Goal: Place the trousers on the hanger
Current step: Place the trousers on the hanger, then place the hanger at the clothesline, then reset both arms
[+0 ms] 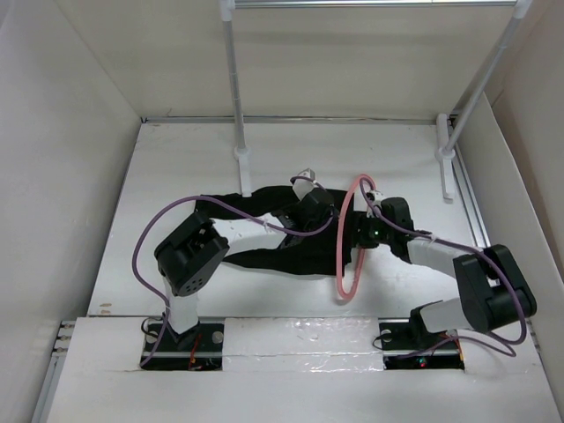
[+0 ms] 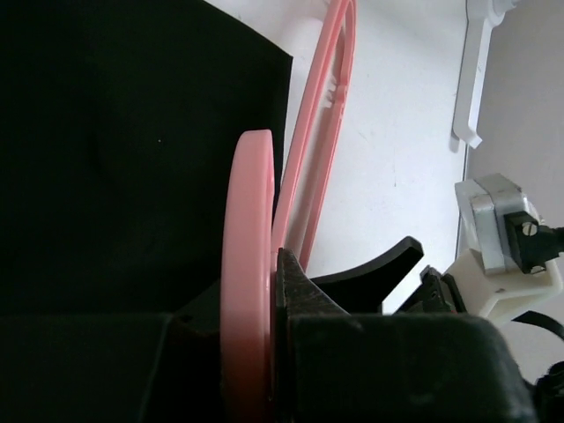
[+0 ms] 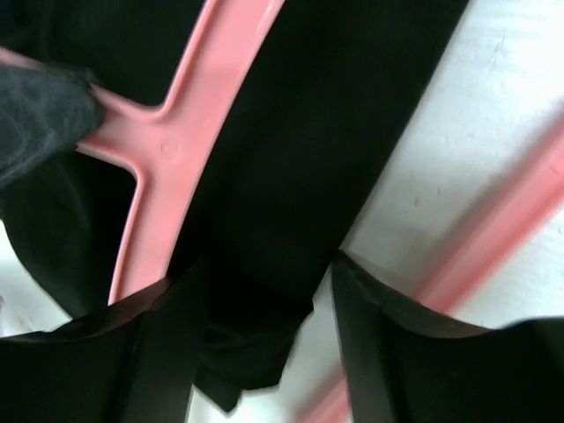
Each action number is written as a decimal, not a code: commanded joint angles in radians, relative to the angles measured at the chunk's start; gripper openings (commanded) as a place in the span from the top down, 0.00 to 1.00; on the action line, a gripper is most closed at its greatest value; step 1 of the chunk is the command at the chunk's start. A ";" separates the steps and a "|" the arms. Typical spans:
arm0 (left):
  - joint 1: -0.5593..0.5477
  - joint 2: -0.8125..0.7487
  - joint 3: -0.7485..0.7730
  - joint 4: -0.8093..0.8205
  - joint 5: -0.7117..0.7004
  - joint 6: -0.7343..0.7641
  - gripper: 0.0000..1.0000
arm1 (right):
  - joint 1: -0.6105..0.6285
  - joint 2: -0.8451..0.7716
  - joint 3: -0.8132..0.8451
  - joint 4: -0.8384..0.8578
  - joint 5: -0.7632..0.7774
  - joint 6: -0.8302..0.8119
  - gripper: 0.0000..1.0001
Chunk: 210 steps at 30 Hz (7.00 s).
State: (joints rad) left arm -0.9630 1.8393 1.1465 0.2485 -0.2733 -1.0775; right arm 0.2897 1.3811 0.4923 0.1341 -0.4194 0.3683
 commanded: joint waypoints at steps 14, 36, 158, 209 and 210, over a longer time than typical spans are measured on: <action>0.049 -0.041 -0.037 -0.066 -0.033 0.080 1.00 | -0.049 -0.105 -0.072 0.115 -0.042 0.072 1.00; 0.178 -0.296 -0.237 -0.175 -0.147 0.249 1.00 | -0.457 -0.312 -0.038 -0.268 -0.174 -0.252 1.00; 0.058 -0.960 0.079 -0.782 -0.066 0.318 0.29 | -0.371 0.280 1.141 0.453 -0.088 0.913 1.00; 0.058 -0.776 0.271 -0.649 -0.129 0.467 0.01 | -0.549 -0.261 0.755 -0.003 -0.243 0.319 0.00; 0.058 -0.775 0.278 -0.638 -0.133 0.472 0.01 | -0.537 -0.342 0.727 -0.045 -0.240 0.228 0.00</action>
State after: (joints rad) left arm -0.9031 1.0725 1.3678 -0.4706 -0.3794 -0.6498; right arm -0.2794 1.1641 1.2800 0.2024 -0.6292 0.8089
